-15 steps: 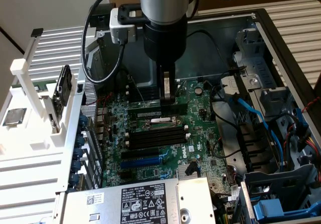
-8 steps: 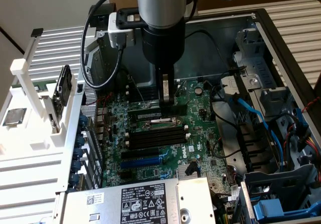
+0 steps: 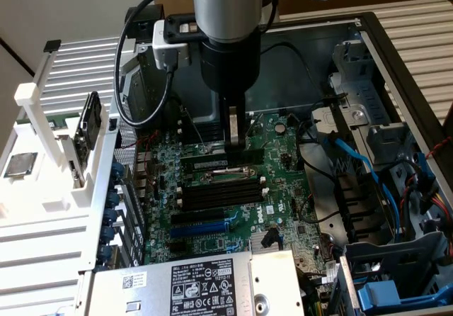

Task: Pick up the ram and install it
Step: 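Insert the ram into the slot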

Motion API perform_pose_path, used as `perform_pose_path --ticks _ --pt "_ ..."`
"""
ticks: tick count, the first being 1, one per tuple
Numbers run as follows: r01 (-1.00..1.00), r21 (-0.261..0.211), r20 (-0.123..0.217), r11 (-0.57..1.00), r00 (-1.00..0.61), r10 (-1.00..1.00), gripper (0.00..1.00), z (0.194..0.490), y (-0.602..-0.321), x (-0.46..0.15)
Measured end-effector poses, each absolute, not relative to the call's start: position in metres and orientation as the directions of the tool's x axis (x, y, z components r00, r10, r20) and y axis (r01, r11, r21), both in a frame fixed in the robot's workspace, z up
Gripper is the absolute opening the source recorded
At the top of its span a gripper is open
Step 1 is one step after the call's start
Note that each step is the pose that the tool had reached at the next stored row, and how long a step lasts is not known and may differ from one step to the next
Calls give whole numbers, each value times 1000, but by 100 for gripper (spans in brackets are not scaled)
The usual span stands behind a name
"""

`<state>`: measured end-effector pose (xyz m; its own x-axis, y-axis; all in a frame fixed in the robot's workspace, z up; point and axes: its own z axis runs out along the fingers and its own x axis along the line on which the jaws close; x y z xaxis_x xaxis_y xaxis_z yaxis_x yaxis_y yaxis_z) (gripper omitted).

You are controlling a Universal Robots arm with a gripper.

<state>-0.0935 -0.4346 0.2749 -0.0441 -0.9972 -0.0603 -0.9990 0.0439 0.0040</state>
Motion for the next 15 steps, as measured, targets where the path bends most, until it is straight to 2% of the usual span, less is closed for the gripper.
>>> perform_pose_path --ticks 15 --pt "-999 2 -50 44 -44 -998 12 274 -441 -94"
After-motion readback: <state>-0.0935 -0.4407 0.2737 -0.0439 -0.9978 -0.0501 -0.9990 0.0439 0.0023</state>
